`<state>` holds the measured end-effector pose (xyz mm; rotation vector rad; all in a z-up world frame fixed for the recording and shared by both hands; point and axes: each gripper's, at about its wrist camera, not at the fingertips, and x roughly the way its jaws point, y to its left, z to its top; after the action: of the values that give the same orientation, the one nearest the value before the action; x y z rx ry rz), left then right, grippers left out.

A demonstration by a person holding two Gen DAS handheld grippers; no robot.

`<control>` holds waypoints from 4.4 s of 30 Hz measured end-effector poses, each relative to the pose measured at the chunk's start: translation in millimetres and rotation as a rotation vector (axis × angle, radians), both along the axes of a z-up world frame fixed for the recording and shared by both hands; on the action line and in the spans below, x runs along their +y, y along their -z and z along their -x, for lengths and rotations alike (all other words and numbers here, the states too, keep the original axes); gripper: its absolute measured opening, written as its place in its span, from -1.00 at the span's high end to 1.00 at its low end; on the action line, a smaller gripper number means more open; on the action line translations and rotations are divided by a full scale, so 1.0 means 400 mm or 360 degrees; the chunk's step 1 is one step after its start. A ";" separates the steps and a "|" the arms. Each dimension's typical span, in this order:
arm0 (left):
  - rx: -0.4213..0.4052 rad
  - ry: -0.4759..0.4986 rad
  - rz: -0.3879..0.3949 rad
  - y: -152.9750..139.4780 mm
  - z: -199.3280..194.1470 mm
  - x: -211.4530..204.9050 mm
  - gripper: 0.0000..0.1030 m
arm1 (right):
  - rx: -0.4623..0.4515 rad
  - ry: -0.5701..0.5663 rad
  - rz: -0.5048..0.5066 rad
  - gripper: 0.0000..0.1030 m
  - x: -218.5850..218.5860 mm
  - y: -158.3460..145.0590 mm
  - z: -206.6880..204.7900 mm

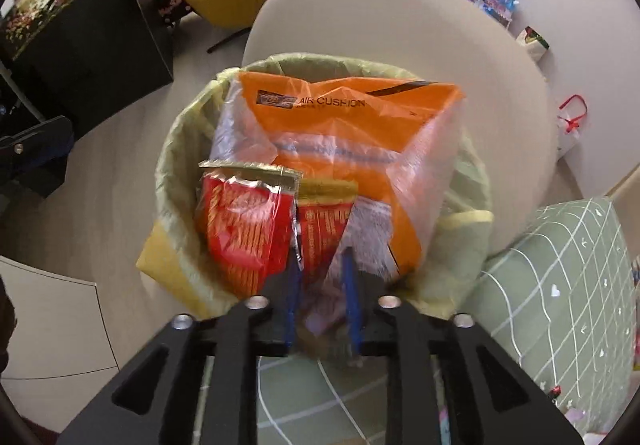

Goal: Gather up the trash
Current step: 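Release the orange bag and red packets into the trash bag with both grippers, then move both grippers back to the table while the right gripper grasps the black clip, then grasp the yellow Nabati wafer wrapper with the left gripper while the right holds the black clip, then carry the Nabati wrapper and black clip to the trash bag with both grippers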

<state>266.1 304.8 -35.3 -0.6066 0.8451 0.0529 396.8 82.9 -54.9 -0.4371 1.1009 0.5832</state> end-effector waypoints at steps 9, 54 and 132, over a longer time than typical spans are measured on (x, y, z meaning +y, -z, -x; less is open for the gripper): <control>-0.0021 0.0047 -0.0153 -0.045 0.087 -0.105 0.12 | -0.0229 0.0089 -0.0308 0.29 -0.171 -0.152 0.112; -0.0291 0.0936 -0.0367 -0.091 0.037 -0.884 0.11 | -0.0337 0.0562 -0.0435 0.27 -1.033 -0.001 0.265; -0.0108 0.0701 -0.0463 -0.105 0.336 -0.660 0.78 | -0.0307 0.0734 -0.0654 0.58 -0.772 -0.139 0.632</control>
<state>131.9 40.8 6.5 -0.1407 0.8699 -0.2408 143.8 -225.9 0.5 0.1186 0.8301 0.3348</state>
